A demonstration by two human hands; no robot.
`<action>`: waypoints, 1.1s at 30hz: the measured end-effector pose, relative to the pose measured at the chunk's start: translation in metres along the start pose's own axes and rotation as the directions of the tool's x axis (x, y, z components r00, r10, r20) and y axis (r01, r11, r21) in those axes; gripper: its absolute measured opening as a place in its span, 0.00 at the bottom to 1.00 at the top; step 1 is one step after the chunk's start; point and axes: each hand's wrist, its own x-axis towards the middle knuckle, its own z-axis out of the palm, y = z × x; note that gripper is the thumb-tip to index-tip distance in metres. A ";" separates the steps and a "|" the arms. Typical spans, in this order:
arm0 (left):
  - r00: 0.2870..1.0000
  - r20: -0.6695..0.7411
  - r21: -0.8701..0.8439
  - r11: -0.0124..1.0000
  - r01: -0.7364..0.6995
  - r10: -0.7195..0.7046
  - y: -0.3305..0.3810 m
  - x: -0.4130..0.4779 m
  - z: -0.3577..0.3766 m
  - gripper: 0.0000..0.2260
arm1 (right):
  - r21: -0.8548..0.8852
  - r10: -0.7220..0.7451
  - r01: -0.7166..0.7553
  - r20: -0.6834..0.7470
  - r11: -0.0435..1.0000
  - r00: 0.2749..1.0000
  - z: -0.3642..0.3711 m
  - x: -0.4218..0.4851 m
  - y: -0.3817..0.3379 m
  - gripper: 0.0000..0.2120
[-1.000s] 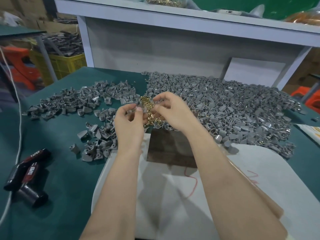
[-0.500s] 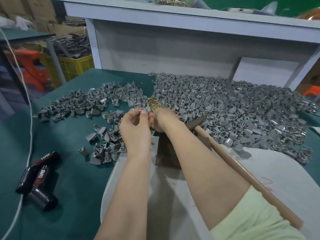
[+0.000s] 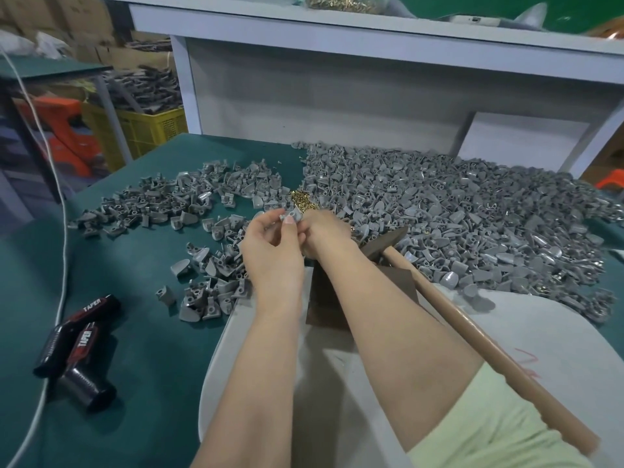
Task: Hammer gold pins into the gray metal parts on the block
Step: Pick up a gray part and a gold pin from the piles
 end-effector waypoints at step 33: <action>0.997 -0.077 0.010 1.000 -0.024 0.024 -0.004 0.003 -0.002 0.04 | 0.185 0.061 -0.064 0.023 0.981 0.998 0.009 0.015 -0.003 0.12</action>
